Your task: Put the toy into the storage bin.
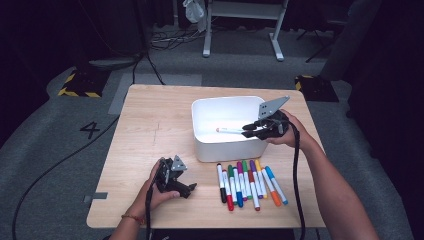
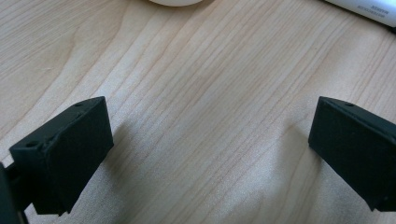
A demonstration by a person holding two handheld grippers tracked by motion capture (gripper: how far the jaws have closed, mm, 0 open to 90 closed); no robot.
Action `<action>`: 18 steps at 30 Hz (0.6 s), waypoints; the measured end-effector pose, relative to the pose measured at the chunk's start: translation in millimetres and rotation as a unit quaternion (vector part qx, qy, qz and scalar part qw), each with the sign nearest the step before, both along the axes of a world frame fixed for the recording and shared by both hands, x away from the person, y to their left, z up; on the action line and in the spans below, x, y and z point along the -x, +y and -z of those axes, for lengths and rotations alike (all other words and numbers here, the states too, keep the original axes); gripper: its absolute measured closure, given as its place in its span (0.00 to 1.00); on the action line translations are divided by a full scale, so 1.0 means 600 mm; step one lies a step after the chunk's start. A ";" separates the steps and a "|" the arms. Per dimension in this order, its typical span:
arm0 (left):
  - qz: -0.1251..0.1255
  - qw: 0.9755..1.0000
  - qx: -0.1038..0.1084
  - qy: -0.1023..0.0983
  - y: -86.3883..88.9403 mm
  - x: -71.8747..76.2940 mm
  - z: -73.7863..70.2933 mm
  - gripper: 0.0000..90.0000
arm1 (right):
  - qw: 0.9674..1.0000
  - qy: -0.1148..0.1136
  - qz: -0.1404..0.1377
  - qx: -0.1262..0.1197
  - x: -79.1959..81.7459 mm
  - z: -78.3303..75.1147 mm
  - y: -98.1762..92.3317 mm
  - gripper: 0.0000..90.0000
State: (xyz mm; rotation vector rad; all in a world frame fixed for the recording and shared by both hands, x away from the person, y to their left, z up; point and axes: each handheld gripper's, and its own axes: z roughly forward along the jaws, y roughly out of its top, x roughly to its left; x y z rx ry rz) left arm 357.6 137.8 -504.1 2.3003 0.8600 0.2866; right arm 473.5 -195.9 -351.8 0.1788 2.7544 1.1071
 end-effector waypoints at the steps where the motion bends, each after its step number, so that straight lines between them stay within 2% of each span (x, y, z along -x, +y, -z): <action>1: 0.000 1.000 0.000 0.000 0.000 0.000 0.000 0.00 | 1.000 0.002 -0.003 0.005 0.000 0.002 0.002 0.83; 5: 0.000 1.000 0.000 0.000 0.000 0.000 0.000 0.00 | 1.000 0.014 -0.014 0.018 -0.002 0.005 0.006 0.83; 8: -0.001 1.000 0.000 0.000 0.000 0.000 0.000 0.00 | 0.999 0.014 -0.014 0.026 -0.005 0.005 0.007 0.83; 11: -0.002 1.000 -0.001 0.000 0.000 0.000 0.000 0.00 | 1.000 0.011 0.000 0.028 -0.007 0.007 0.007 0.82; 18: -0.002 1.000 0.000 0.001 0.000 0.000 0.000 0.00 | 1.000 0.005 0.017 0.002 -0.006 0.003 -0.004 0.79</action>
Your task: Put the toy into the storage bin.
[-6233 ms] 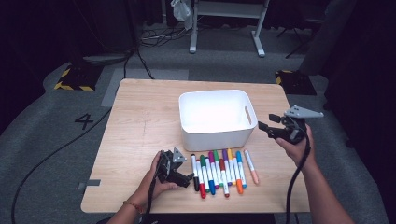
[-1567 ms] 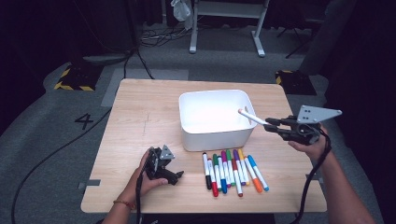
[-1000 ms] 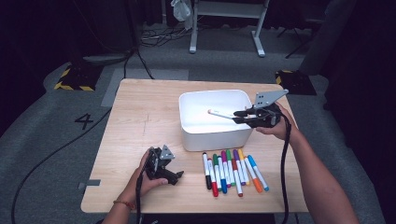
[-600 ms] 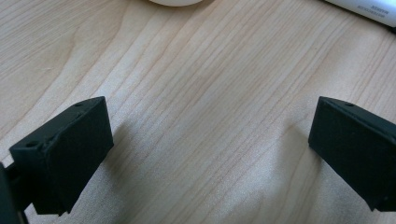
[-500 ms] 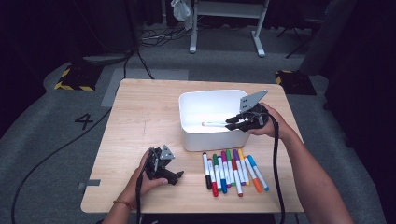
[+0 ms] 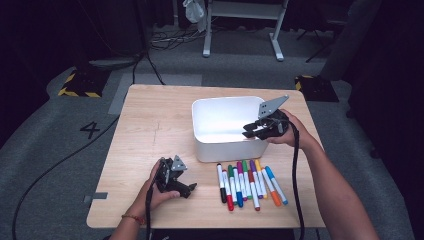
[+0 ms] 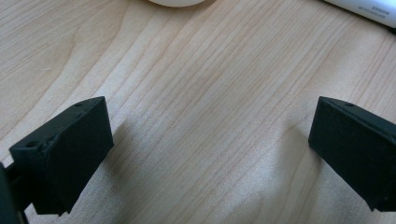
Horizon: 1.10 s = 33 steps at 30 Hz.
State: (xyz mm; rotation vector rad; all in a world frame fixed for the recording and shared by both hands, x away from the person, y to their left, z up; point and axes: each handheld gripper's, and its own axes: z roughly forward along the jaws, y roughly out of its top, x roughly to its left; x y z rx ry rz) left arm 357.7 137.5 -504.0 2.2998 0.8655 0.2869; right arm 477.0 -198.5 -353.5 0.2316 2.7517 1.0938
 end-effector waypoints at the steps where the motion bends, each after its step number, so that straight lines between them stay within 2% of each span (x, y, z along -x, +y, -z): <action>1: 0.000 1.000 0.000 0.000 0.000 0.000 0.000 0.00 | 1.000 -0.002 0.004 -0.002 0.000 -0.001 -0.002 0.78; 9: 0.000 1.000 -0.001 0.000 0.000 0.000 0.000 0.00 | 0.998 -0.016 0.047 -0.039 0.008 -0.008 -0.027 0.68; 11: -0.001 1.000 0.000 0.000 0.000 0.000 0.000 0.00 | 0.997 -0.023 0.053 -0.041 0.011 -0.009 -0.032 0.66; 12: 0.000 1.000 0.000 0.000 0.000 0.000 0.000 0.00 | 0.996 -0.027 0.070 -0.048 0.016 -0.012 -0.043 0.63; 14: 0.000 1.000 0.000 0.000 0.000 0.000 0.000 0.00 | 0.994 -0.038 0.088 -0.058 0.023 -0.016 -0.055 0.60; 15: 0.000 1.000 0.000 0.000 0.000 0.000 0.000 0.00 | 0.994 -0.038 0.088 -0.058 0.023 -0.016 -0.055 0.60; 17: 0.000 1.000 0.000 0.000 0.000 0.000 0.000 0.00 | 0.990 -0.049 0.106 -0.080 0.035 -0.025 -0.076 0.56; 18: 0.000 1.000 0.000 0.000 0.000 0.000 0.000 0.00 | 0.990 -0.049 0.106 -0.080 0.035 -0.025 -0.076 0.56; 20: 0.000 1.000 0.000 0.000 0.000 0.000 0.000 0.00 | 0.985 -0.057 0.131 -0.096 0.049 -0.034 -0.095 0.52; 22: 0.000 1.000 0.000 0.000 0.000 0.000 0.000 0.00 | 0.983 -0.069 0.145 -0.094 0.059 -0.036 -0.107 0.50; 24: 0.000 1.000 -0.001 0.000 0.000 0.000 0.000 0.00 | 0.981 -0.072 0.150 -0.096 0.065 -0.036 -0.114 0.48; 25: -0.001 1.000 -0.001 0.000 0.000 0.000 0.000 0.00 | 0.980 -0.073 0.156 -0.100 0.071 -0.036 -0.120 0.46; 26: 0.000 1.000 -0.001 0.000 0.000 0.000 0.000 0.00 | 0.977 -0.083 0.167 -0.101 0.085 -0.034 -0.132 0.43; 29: -0.001 1.000 0.000 0.000 0.000 0.000 0.000 0.00 | 0.975 -0.089 0.173 -0.103 0.099 -0.032 -0.142 0.42; 30: 0.000 1.000 -0.001 0.000 0.000 0.000 0.000 0.00 | 0.974 -0.091 0.180 -0.106 0.113 -0.027 -0.152 0.41; 33: -0.001 1.000 0.000 -0.001 0.000 0.000 0.000 0.00 | 0.973 -0.088 0.182 -0.110 0.135 -0.014 -0.167 0.41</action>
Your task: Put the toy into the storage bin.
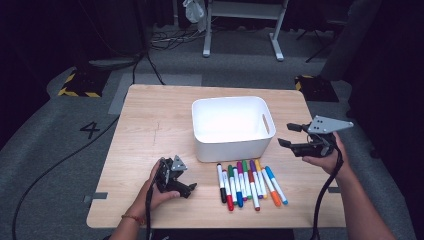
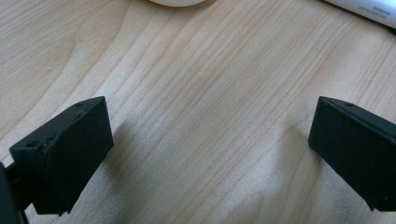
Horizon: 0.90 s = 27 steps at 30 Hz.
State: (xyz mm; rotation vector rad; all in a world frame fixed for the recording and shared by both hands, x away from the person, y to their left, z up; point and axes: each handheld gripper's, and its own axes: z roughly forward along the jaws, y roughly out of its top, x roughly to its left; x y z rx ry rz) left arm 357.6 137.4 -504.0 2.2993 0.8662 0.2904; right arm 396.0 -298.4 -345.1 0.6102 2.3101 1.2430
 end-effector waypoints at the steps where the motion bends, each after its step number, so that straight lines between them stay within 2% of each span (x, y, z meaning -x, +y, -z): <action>1: 0.000 1.000 0.000 0.000 0.000 0.000 0.000 0.00 | 1.000 0.004 0.001 0.000 0.007 0.006 -0.004 0.40; 2: -0.001 1.000 0.000 0.001 0.000 0.000 0.000 0.00 | 1.000 0.004 0.001 0.000 0.007 0.006 -0.004 0.40; 3: 0.000 1.000 0.000 0.000 0.000 0.000 0.000 0.00 | 1.000 0.006 0.000 0.005 0.024 0.022 -0.012 0.40; 6: 0.000 1.000 0.000 0.000 0.000 0.000 0.000 0.00 | 1.000 0.011 0.006 0.010 0.036 0.036 -0.019 0.40; 7: 0.000 1.000 0.000 0.000 0.000 0.000 0.000 0.00 | 1.000 0.022 0.005 0.004 0.042 0.049 -0.024 0.40; 8: 0.000 1.000 0.000 0.000 0.000 0.000 0.000 0.00 | 0.999 0.035 0.009 0.011 0.051 0.069 -0.029 0.40; 11: 0.000 1.000 0.000 0.000 0.000 0.000 0.000 0.00 | 0.998 0.058 0.015 0.021 0.060 0.104 -0.033 0.40; 12: 0.000 1.000 0.000 0.000 0.000 0.000 0.000 0.00 | 0.998 0.058 0.015 0.021 0.060 0.104 -0.033 0.40; 13: 0.000 1.000 0.000 0.000 0.000 0.000 0.000 0.00 | 0.998 0.063 0.018 0.024 0.061 0.114 -0.034 0.40; 14: 0.000 1.000 0.000 0.000 0.000 0.000 0.000 0.00 | 0.996 0.080 0.017 0.019 0.061 0.133 -0.033 0.40; 15: 0.000 1.000 0.000 0.000 0.000 0.000 0.000 0.00 | 0.996 0.080 0.017 0.019 0.061 0.133 -0.033 0.40; 16: 0.000 1.000 0.000 0.000 0.000 0.000 0.000 0.00 | 0.996 0.085 0.017 0.027 0.062 0.148 -0.028 0.41; 19: 0.000 1.000 0.000 0.000 0.000 0.000 0.000 0.00 | 0.995 0.099 0.011 0.022 0.062 0.162 -0.022 0.41; 23: 0.000 1.000 0.000 0.000 0.000 0.000 0.000 0.00 | 0.992 0.117 0.013 0.041 0.056 0.193 -0.008 0.42; 26: 0.000 1.000 0.000 0.000 0.000 0.000 0.000 0.00 | 0.991 0.125 0.017 0.046 0.052 0.204 -0.006 0.44; 27: 0.000 1.000 0.000 0.000 0.000 0.000 0.000 0.00 | 0.990 0.131 0.027 0.049 0.047 0.213 -0.005 0.45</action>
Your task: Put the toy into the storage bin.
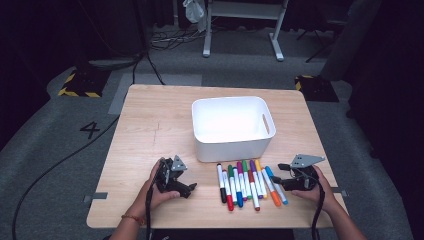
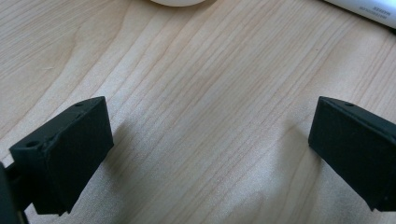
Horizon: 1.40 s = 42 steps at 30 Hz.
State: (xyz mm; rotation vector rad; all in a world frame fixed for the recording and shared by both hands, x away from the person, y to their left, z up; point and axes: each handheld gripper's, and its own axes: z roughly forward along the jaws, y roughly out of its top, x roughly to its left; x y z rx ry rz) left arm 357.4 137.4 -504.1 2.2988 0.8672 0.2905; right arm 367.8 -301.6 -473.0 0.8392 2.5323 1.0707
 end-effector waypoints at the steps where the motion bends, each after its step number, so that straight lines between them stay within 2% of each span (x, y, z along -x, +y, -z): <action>1: 0.000 1.000 0.000 0.000 0.000 0.000 0.000 0.00 | 1.000 0.006 0.002 0.000 -0.003 0.004 0.000 0.45; 3: 0.000 1.000 0.000 0.000 0.000 0.000 0.000 0.00 | 1.000 0.016 0.003 0.000 -0.007 0.010 -0.001 0.46; 10: 0.000 1.000 0.000 0.000 0.000 0.000 0.000 0.00 | 0.999 0.026 0.019 0.003 -0.019 0.022 -0.007 0.49; 14: 0.000 1.000 0.000 0.000 0.000 0.000 0.000 0.00 | 0.999 0.032 0.036 0.010 -0.027 0.030 -0.017 0.58; 16: 0.000 1.000 0.000 0.000 0.000 0.000 0.000 0.00 | 0.999 0.031 0.040 0.006 -0.028 0.031 -0.020 0.61; 20: 0.000 1.000 0.000 0.000 0.000 0.000 0.000 0.00 | 0.999 0.020 0.050 0.008 -0.031 0.032 -0.028 0.76; 23: 0.000 1.000 0.000 0.000 0.000 0.000 0.000 0.00 | 0.998 0.015 0.053 0.011 -0.032 0.032 -0.029 0.81; 29: 0.000 1.000 0.000 0.000 0.000 0.000 0.000 0.00 | 0.999 0.011 0.041 0.012 -0.032 0.031 -0.030 0.83; 31: 0.000 1.000 0.000 0.000 0.000 0.000 0.000 0.00 | 0.999 0.008 0.040 -0.004 -0.031 0.023 -0.037 0.83; 32: 0.000 1.000 0.000 0.000 0.000 0.000 0.000 0.00 | 0.999 0.008 0.040 -0.004 -0.031 0.023 -0.037 0.83; 33: 0.000 1.000 0.000 0.000 0.000 0.000 0.000 0.00 | 0.999 0.000 0.038 -0.025 -0.030 0.009 -0.044 0.83; 34: 0.000 1.000 0.000 0.000 0.000 0.000 0.000 0.00 | 0.999 0.000 0.038 -0.025 -0.030 0.009 -0.044 0.83; 36: 0.000 1.000 0.000 0.000 0.000 0.000 0.000 0.00 | 0.999 -0.012 0.036 -0.039 -0.028 -0.008 -0.051 0.83; 37: 0.000 1.000 0.000 0.000 0.000 0.000 0.000 0.00 | 0.998 -0.026 0.026 -0.050 -0.024 -0.028 -0.056 0.83; 42: 0.000 1.000 0.000 0.000 0.000 0.000 0.000 0.00 | 0.997 -0.055 0.009 -0.062 -0.023 -0.072 -0.057 0.83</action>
